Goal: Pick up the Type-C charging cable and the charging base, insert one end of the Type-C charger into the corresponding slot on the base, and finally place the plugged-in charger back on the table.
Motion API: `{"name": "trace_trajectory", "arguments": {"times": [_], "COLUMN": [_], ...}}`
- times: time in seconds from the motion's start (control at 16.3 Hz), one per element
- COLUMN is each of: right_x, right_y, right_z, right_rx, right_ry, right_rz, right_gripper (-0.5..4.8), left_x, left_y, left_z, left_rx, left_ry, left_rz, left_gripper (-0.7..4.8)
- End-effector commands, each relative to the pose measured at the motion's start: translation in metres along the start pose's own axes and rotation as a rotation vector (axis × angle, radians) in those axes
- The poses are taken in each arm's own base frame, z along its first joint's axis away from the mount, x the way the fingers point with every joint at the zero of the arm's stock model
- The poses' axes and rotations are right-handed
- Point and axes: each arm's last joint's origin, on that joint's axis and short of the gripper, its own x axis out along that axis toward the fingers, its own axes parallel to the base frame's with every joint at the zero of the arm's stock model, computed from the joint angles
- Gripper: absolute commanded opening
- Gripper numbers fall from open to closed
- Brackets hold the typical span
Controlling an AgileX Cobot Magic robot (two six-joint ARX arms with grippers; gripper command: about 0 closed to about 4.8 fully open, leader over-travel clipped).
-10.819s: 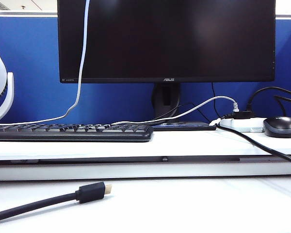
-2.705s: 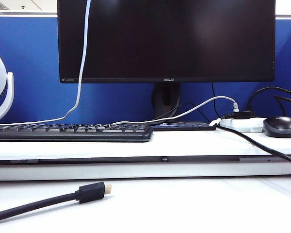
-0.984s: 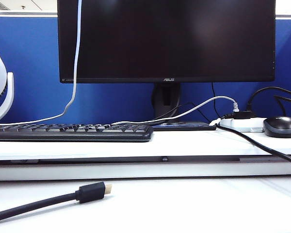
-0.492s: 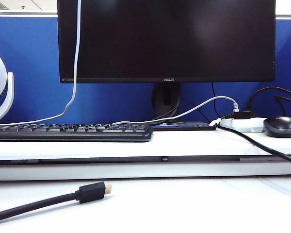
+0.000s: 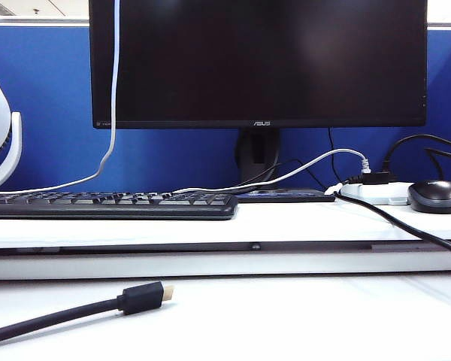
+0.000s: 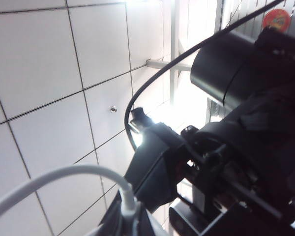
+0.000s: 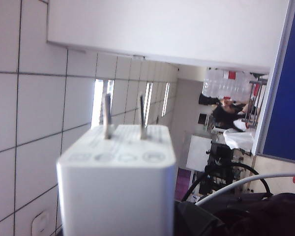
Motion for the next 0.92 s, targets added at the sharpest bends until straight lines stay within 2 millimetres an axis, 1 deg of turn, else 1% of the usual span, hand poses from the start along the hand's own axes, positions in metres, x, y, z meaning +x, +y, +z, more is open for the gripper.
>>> {"name": "trace_trajectory", "arguments": {"times": [0.06,0.37,0.49,0.68,0.74,0.92], "right_x": [-0.005,-0.005,-0.005,-0.006,-0.006,-0.006], "right_y": [0.014,0.007,0.002,0.004,0.009,0.01], "right_z": [-0.02,-0.019,-0.017,-0.019,-0.02,-0.02], "right_rx": [-0.078,-0.129,-0.124,-0.113,-0.128,-0.135], "right_ry": [0.216,0.224,0.194,0.203,0.207,0.208], "right_rz": [0.026,-0.02,-0.056,-0.052,-0.014,-0.007], "right_gripper": [-0.06,-0.06,-0.06,-0.06,-0.06,-0.06], "left_x": [-0.002,-0.003,-0.003,-0.004,-0.004,-0.004], "left_y": [-0.016,-0.013,-0.014,-0.02,-0.019,-0.015], "left_z": [-0.019,-0.017,-0.017,-0.02,-0.02,-0.018], "left_rx": [-0.073,-0.058,0.009,0.053,0.081,0.093], "left_ry": [0.176,0.175,0.182,0.204,0.231,0.247], "left_rz": [-0.043,-0.038,-0.058,-0.123,-0.106,-0.08], "left_gripper": [-0.05,-0.05,-0.05,-0.05,-0.05,-0.05]}}
